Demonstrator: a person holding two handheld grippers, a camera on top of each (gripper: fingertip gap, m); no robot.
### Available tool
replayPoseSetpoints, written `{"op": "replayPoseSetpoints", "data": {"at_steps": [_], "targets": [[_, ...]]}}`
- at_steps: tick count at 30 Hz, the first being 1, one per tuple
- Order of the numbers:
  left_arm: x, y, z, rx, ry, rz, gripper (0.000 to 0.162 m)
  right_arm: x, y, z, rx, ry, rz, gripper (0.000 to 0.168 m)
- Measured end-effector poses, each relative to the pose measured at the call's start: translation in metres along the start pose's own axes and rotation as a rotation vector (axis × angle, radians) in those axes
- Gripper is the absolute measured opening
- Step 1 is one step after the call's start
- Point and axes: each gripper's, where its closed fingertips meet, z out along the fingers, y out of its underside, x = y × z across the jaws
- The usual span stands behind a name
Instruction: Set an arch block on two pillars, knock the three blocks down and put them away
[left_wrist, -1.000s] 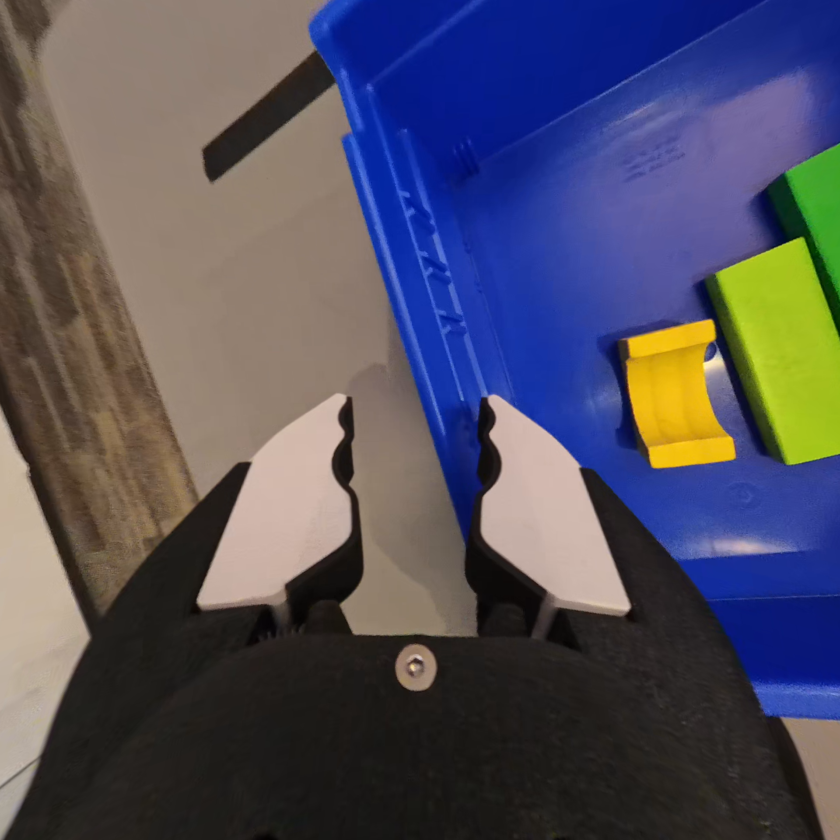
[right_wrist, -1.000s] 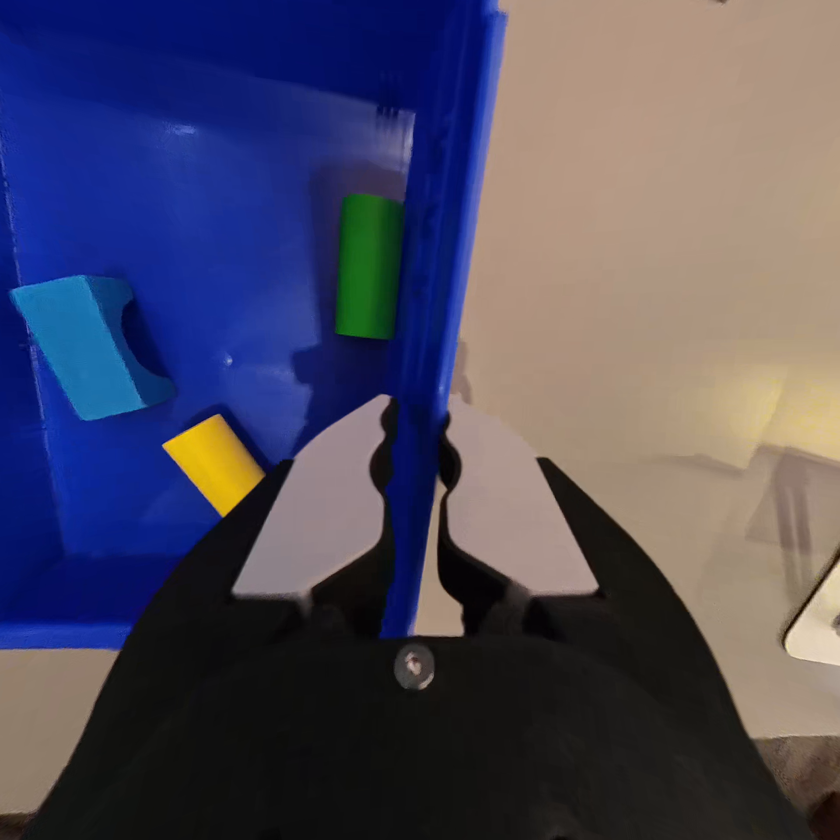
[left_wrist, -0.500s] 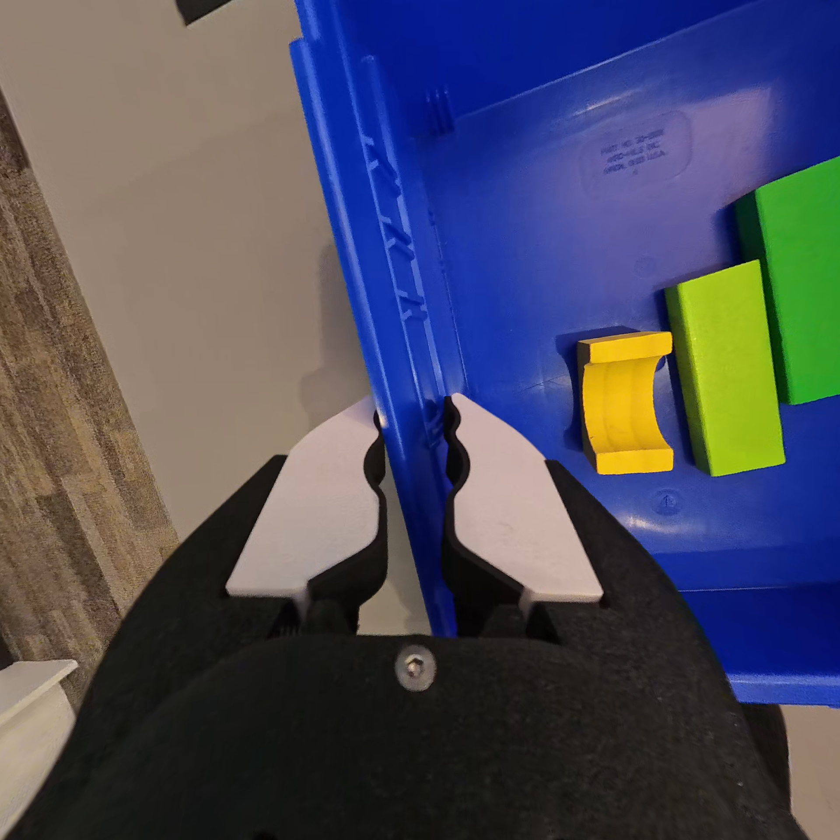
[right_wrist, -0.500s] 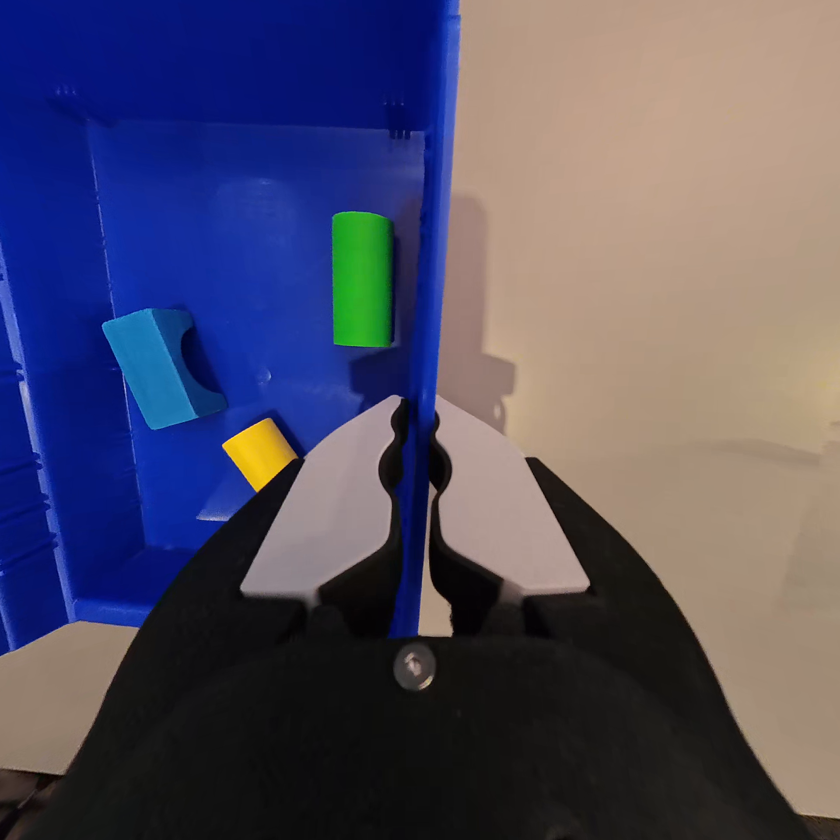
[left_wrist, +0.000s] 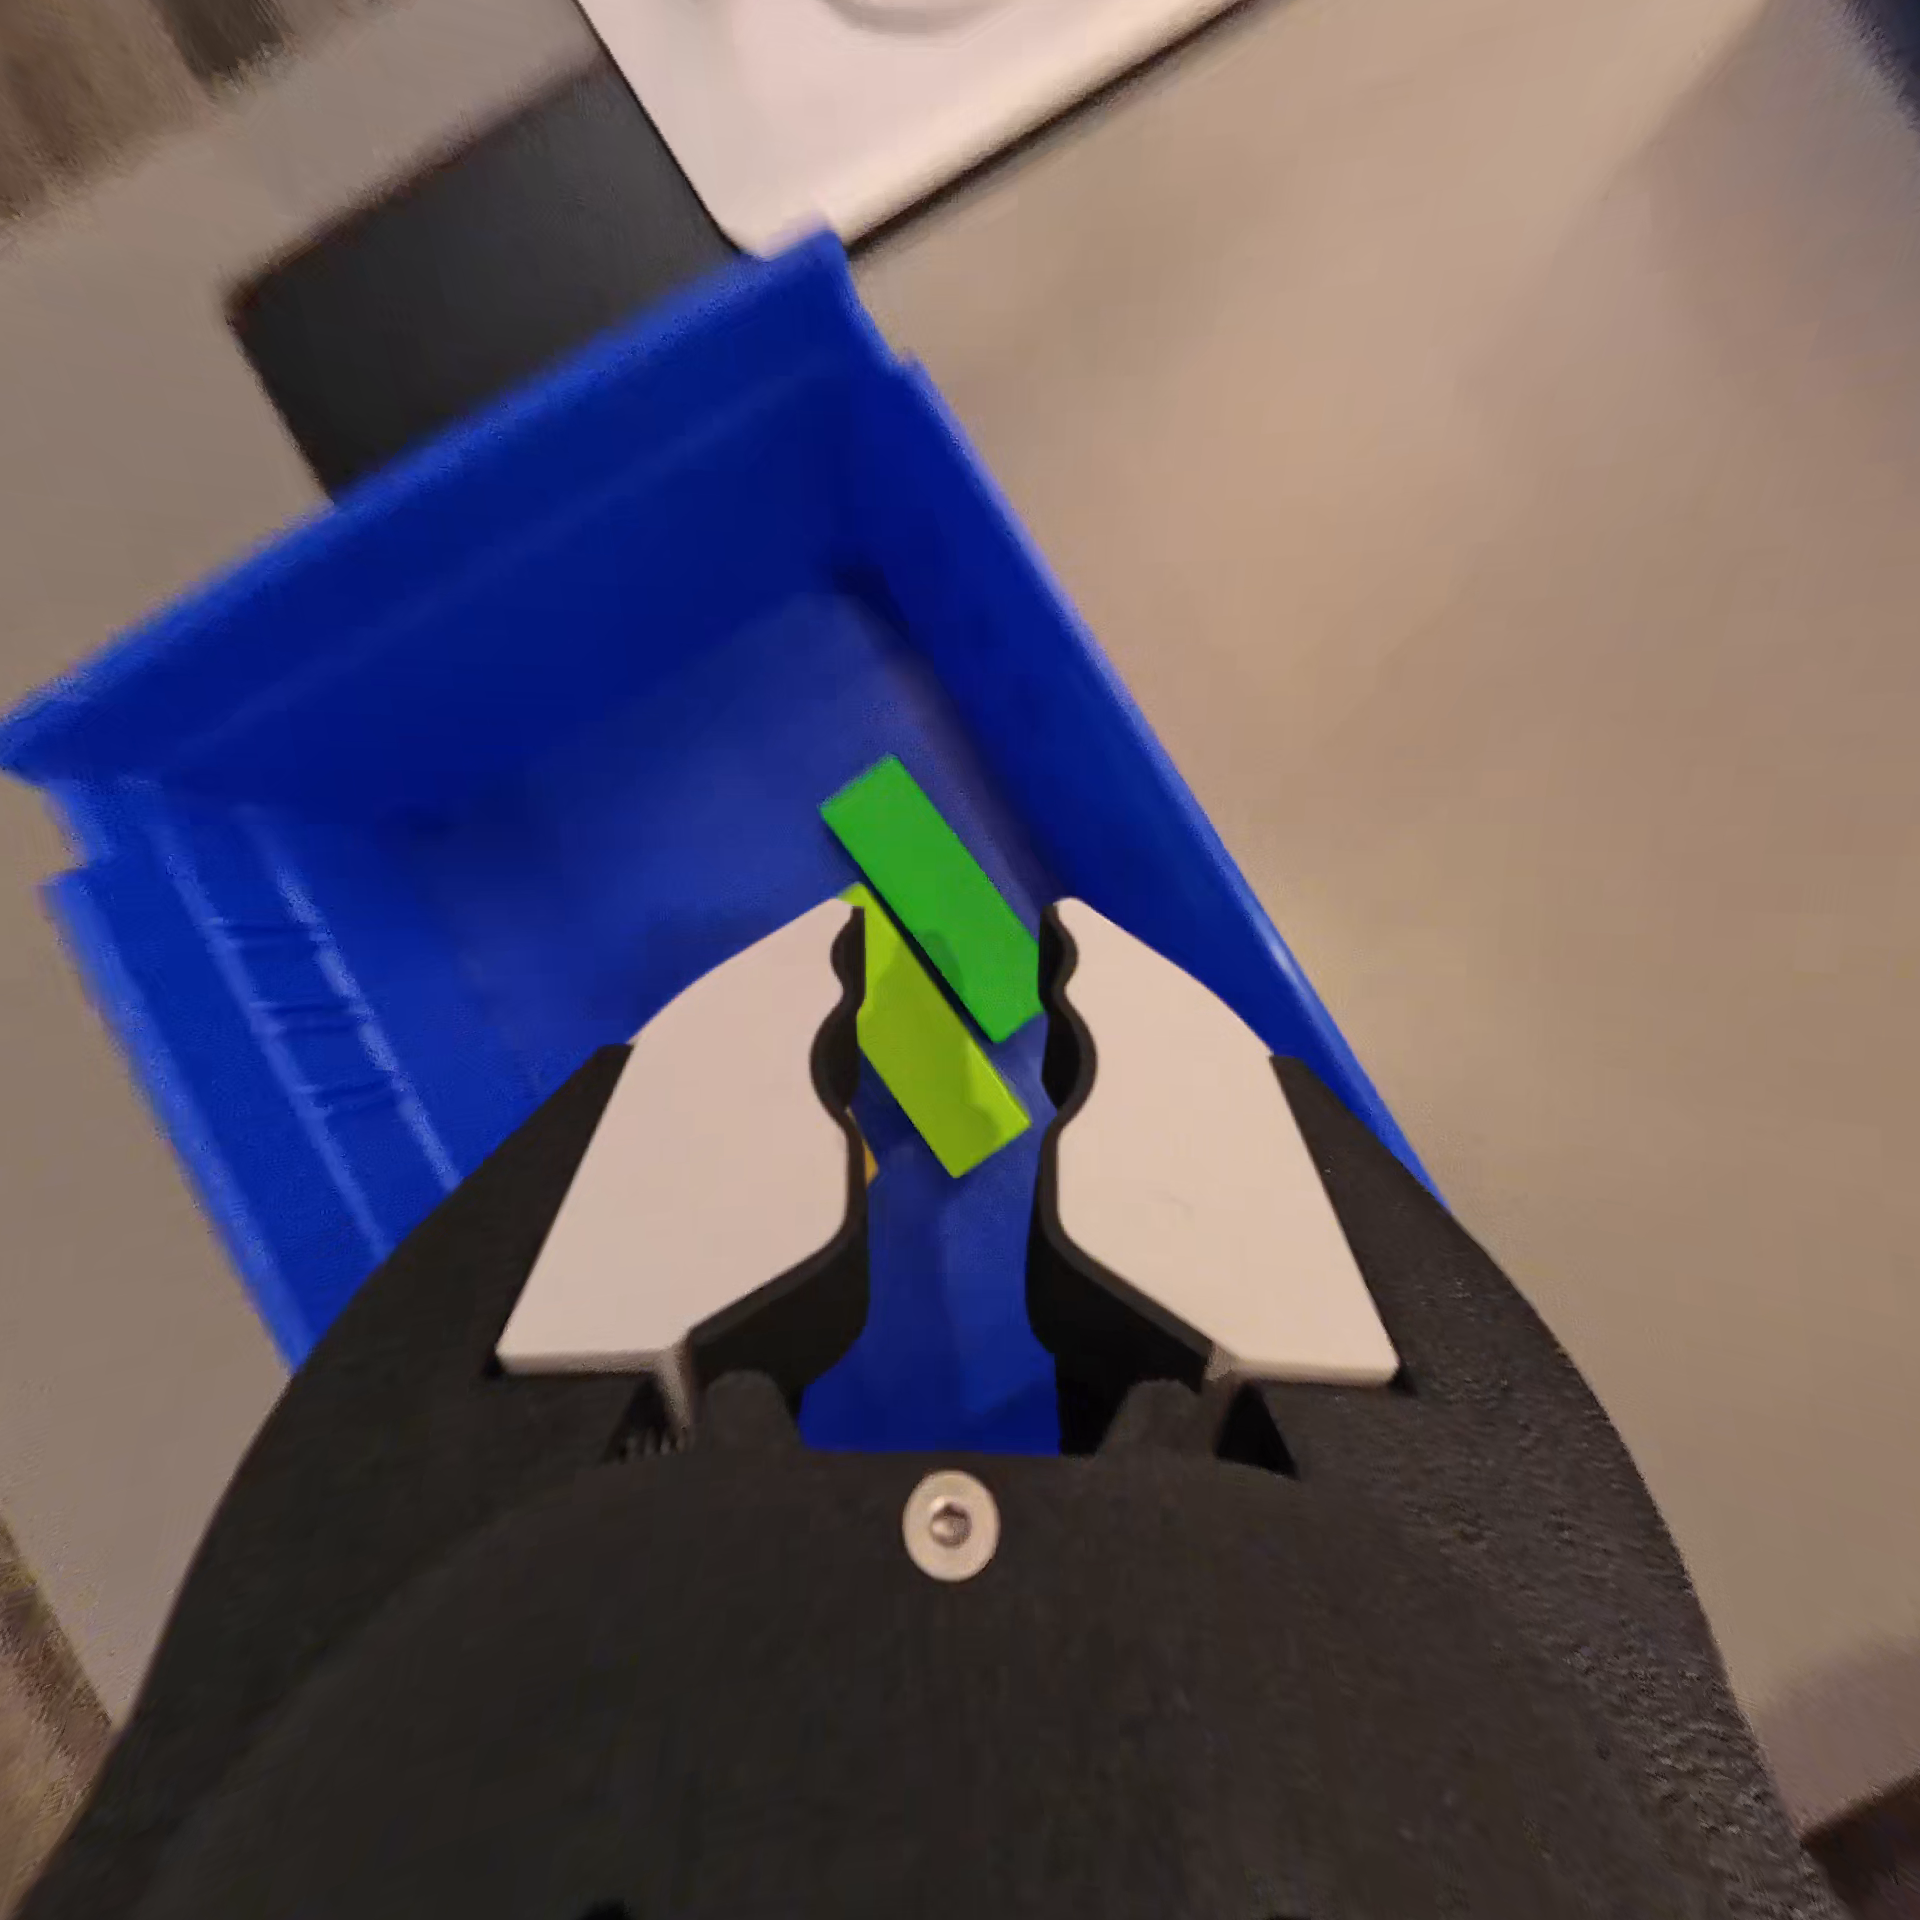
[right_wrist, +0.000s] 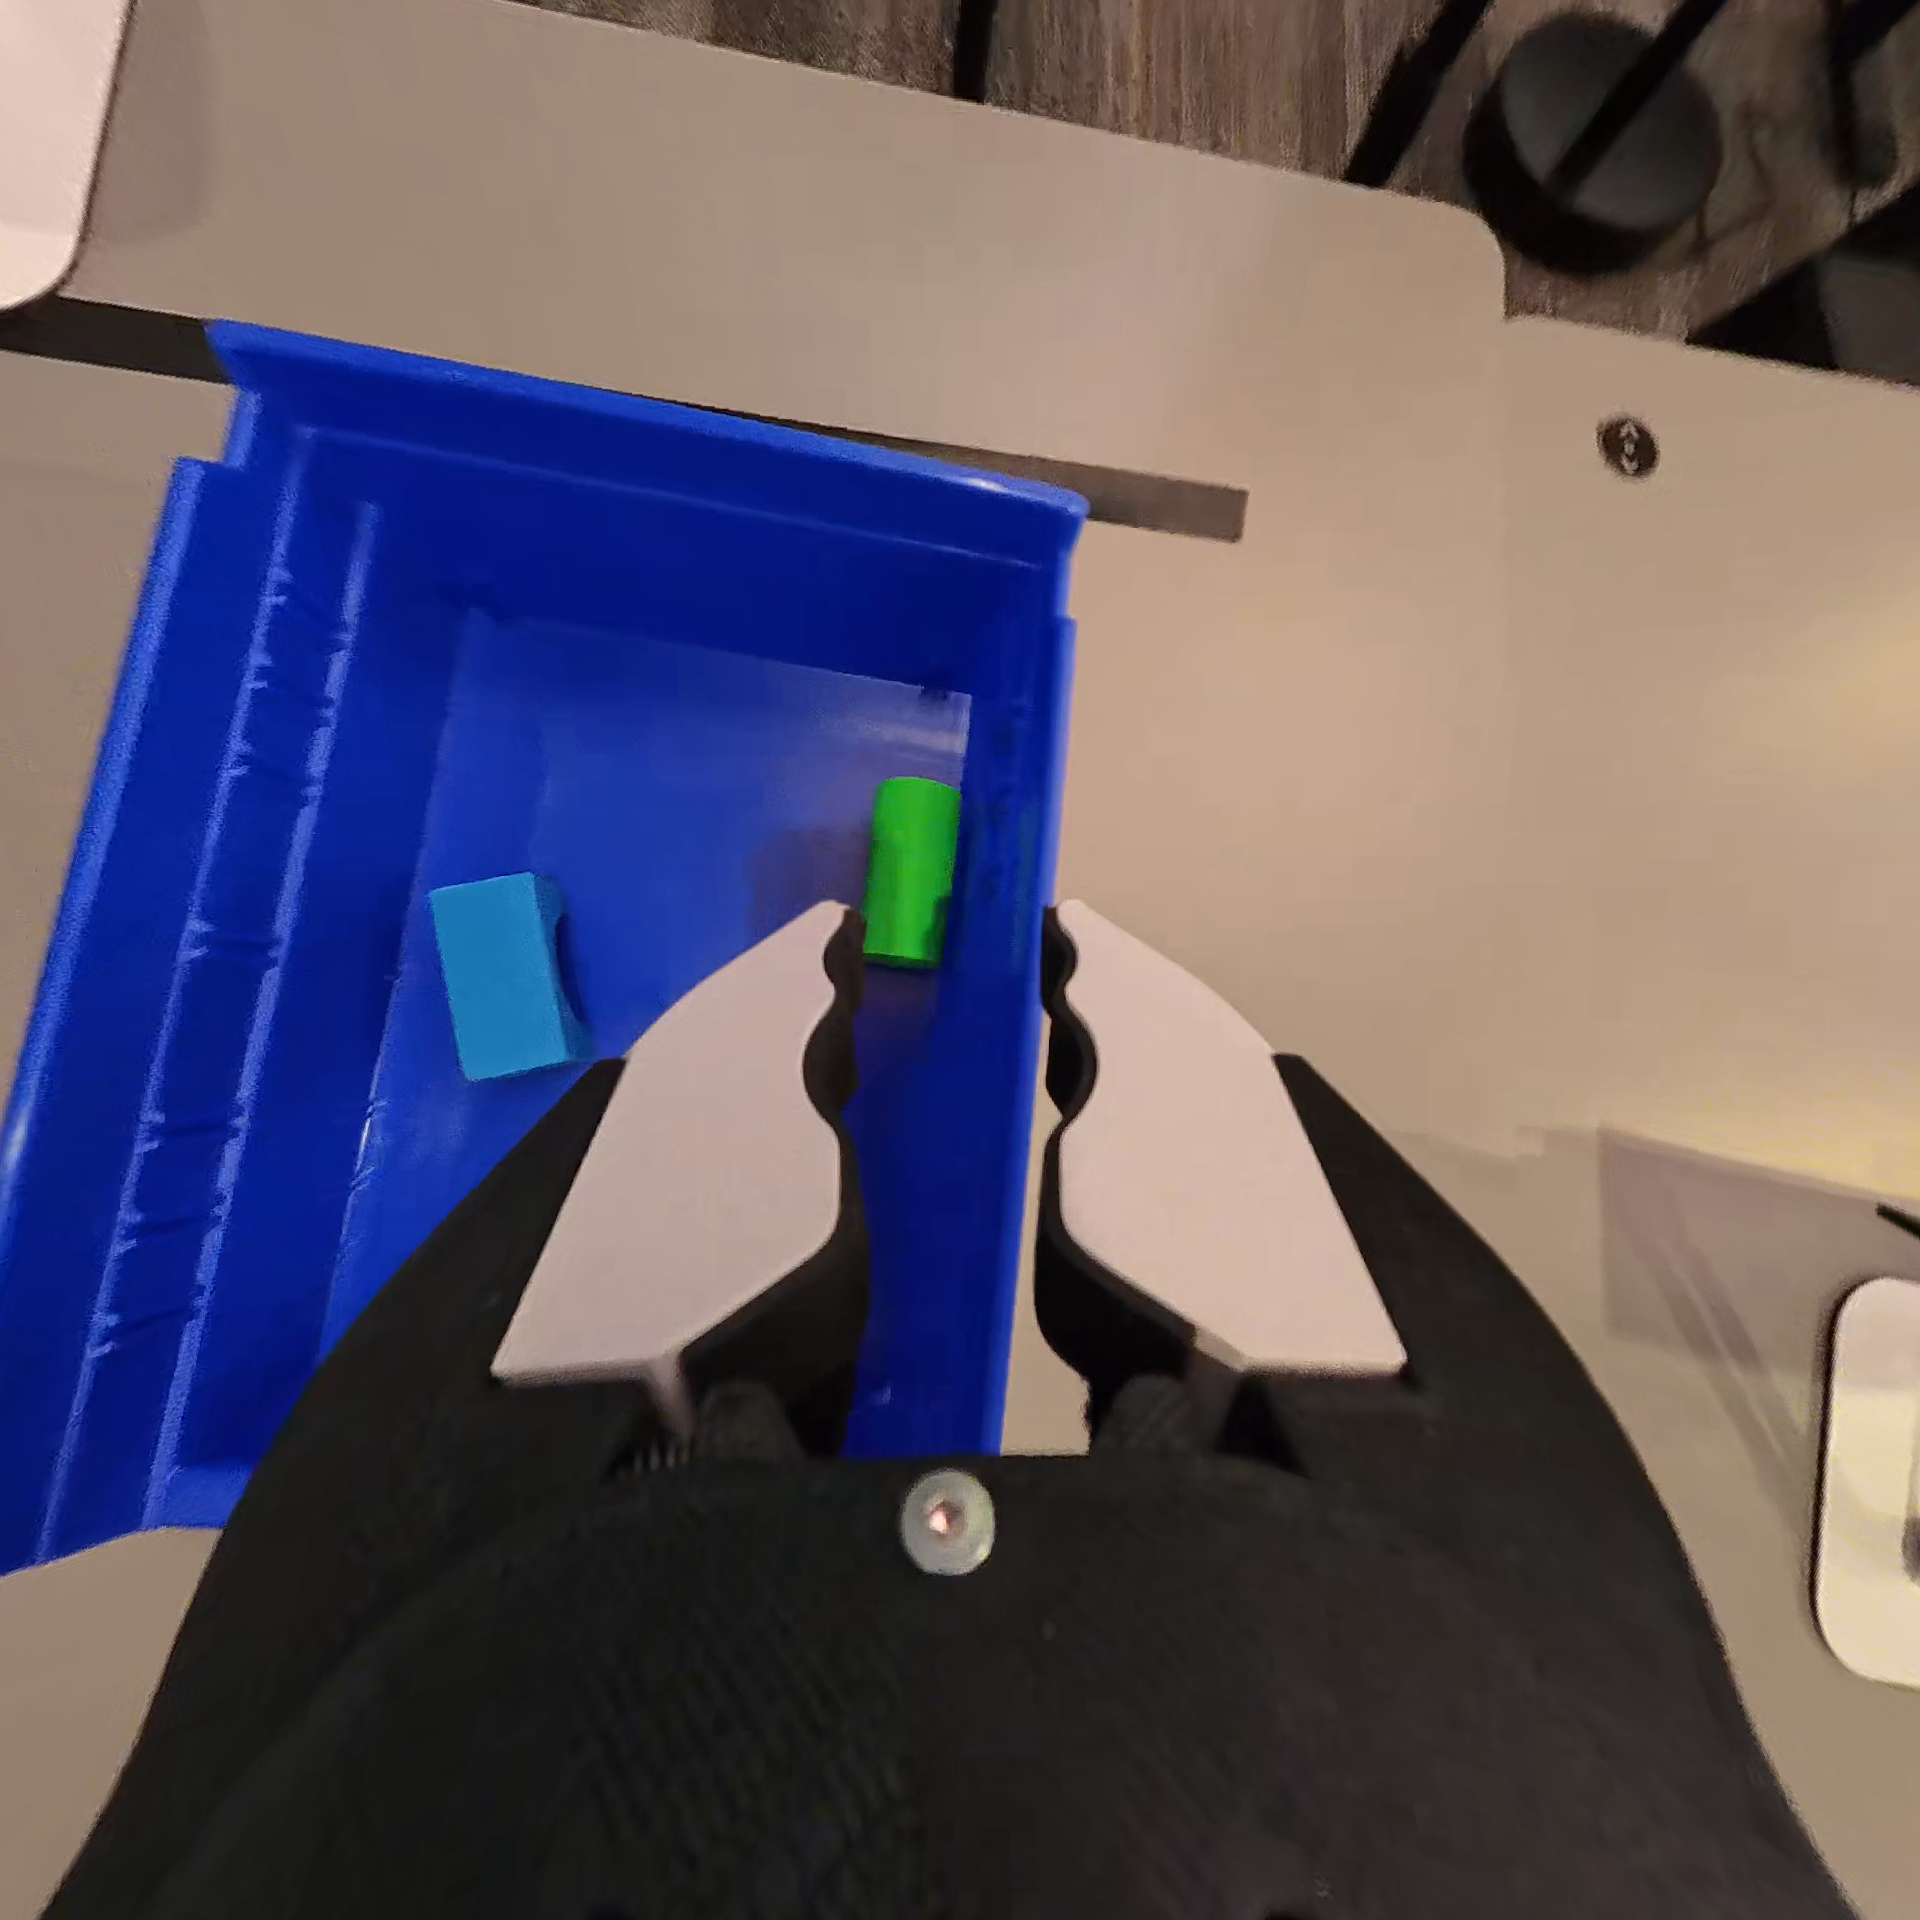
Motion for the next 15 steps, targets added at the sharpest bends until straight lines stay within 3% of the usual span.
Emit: {"op": "replayPoseSetpoints", "data": {"at_steps": [7,15], "targets": [[-0.018,0.064,0.057,-0.402,-0.068,-0.113,0.052,-0.019,-0.004,0.000,-0.013,-0.014,-0.083,0.035],[-0.026,0.081,0.065,-0.487,-0.111,-0.115,0.055,-0.030,0.004,0.011,-0.084,-0.028,-0.145,0.038]]}}
